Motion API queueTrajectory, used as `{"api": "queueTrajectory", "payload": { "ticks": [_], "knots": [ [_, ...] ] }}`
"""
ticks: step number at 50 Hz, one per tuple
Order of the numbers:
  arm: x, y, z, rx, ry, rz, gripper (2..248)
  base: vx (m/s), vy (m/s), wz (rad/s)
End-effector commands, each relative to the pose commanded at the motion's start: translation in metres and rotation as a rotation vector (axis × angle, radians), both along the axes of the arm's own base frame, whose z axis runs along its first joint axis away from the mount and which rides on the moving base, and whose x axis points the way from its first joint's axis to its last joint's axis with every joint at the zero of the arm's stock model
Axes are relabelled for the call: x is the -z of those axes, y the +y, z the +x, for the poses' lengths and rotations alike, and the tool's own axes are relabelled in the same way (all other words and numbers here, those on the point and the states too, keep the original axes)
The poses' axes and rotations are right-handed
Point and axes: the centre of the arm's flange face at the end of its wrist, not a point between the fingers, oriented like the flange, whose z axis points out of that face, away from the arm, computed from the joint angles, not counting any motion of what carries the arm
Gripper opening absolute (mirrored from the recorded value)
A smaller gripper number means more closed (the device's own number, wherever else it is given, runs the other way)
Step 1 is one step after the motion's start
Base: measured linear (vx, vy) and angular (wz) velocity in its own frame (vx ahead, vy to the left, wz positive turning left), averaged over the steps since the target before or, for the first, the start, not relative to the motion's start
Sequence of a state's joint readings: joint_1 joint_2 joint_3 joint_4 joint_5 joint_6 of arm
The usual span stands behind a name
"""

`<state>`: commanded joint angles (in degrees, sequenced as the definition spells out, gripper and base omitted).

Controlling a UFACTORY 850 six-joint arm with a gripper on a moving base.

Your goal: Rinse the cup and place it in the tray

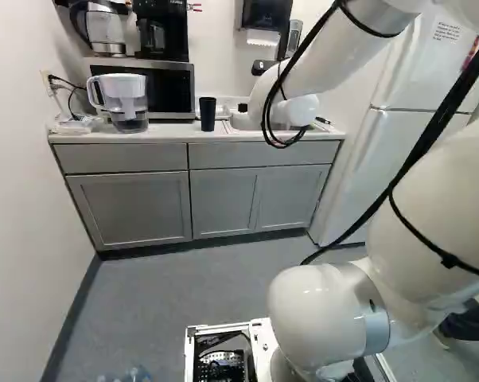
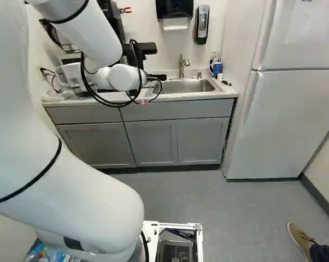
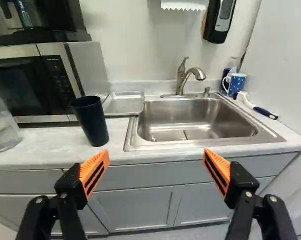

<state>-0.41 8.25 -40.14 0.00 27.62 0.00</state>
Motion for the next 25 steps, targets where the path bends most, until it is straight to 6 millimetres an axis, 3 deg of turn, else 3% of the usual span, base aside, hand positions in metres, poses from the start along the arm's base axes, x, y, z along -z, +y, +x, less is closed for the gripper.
{"api": "queueTrajectory", "payload": {
  "ticks": [25],
  "knots": [
    [-0.019,-0.012,-0.005,0.026,0.027,0.001,247,0.0,0.0,0.0]
  ]
}}
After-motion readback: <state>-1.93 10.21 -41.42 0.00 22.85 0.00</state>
